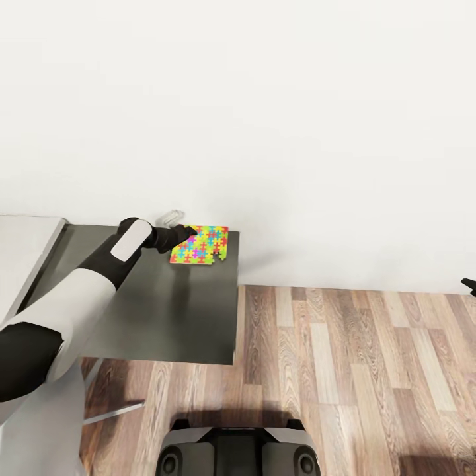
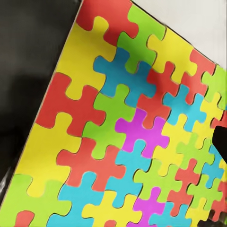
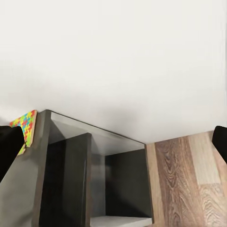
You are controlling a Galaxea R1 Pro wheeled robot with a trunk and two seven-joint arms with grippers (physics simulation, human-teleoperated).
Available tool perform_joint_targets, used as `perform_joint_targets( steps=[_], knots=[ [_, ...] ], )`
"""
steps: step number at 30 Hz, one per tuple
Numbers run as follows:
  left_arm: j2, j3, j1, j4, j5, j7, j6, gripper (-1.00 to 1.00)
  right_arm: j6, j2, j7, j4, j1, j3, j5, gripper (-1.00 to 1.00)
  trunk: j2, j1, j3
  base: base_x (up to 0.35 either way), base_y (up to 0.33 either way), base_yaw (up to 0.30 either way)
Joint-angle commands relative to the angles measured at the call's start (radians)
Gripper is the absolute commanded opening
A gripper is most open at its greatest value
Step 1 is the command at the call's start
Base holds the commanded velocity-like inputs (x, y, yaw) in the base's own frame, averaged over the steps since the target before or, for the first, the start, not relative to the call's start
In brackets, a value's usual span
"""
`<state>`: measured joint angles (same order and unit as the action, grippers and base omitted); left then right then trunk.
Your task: Put all the toys in the child's room - the three board games (two on the bed and one on the table), the two jigsaw puzzles on the table, and the tennis ball on the table - inside the toy box on the table in the child's room.
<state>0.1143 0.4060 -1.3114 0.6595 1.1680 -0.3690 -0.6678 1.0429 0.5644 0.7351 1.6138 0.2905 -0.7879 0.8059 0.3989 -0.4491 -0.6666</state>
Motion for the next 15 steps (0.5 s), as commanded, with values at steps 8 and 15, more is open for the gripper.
perform_joint_targets(
  steps=[8,15],
  knots=[
    [0.001,0.007,0.001,0.0,0.029,-0.01,0.002,1.0,0.004,0.0,0.007,0.0,0.001,-0.002,-0.005,1.0,0.001,-0.001,-0.001,0.0,-0.026,-0.014],
    [0.001,0.007,0.001,0.0,0.029,-0.01,0.002,1.0,0.004,0.0,0.007,0.0,0.001,-0.002,-0.005,1.0,0.001,-0.001,-0.001,0.0,-0.004,-0.169]
  ],
)
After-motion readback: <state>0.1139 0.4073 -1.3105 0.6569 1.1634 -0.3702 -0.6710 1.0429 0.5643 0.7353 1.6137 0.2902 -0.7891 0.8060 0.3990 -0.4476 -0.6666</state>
